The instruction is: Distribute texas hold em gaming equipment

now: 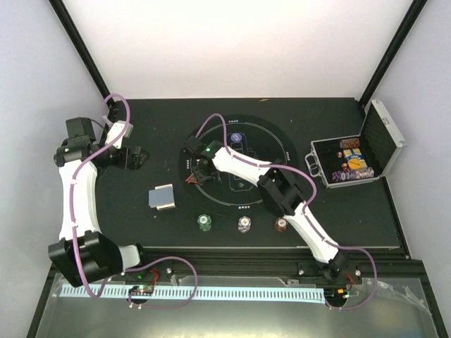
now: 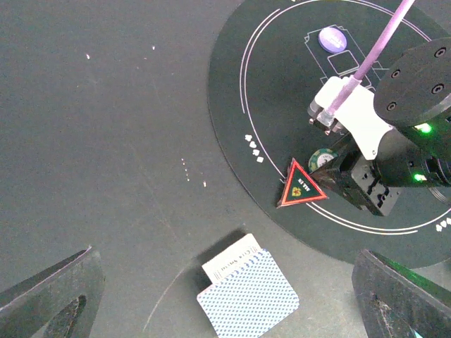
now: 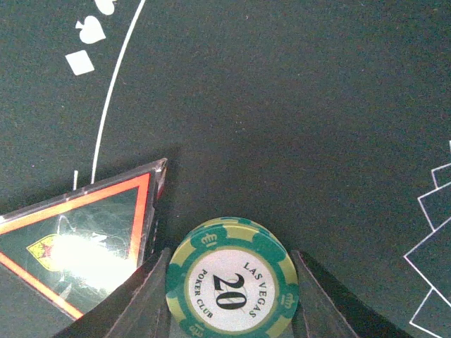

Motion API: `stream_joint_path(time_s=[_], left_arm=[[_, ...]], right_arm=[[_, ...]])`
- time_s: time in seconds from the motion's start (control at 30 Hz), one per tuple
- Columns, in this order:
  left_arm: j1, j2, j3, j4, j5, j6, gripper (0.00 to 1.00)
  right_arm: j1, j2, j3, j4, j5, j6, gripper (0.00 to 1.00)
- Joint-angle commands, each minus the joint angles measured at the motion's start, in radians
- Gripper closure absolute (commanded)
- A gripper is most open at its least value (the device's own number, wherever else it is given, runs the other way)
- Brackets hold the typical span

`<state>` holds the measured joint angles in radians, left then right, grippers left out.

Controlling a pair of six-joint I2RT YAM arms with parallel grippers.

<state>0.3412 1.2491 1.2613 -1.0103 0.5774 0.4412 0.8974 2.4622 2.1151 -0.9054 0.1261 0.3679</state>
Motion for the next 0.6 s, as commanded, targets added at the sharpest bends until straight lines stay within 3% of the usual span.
stream_joint_path(time_s=[0.0, 0.13, 0.3, 0.57], left_arm=[[0.005, -0.012, 0.038, -0.02, 0.021, -0.004, 0.01], [0.006, -0.017, 0.038, -0.026, 0.02, -0.001, 0.01], [0.006, -0.025, 0.039, -0.033, 0.015, 0.006, 0.01], [0.005, -0.043, 0.038, -0.051, 0.008, 0.019, 0.01]], right_arm=[[-0.002, 0.019, 0.006, 0.019, -0.014, 0.003, 0.77], [-0.006, -0.023, -0.022, 0.02, 0.021, -0.004, 0.54], [-0.005, -0.124, -0.054, 0.02, 0.065, -0.022, 0.33], [0.056, -0.421, -0.287, 0.065, 0.138, -0.023, 0.21]])
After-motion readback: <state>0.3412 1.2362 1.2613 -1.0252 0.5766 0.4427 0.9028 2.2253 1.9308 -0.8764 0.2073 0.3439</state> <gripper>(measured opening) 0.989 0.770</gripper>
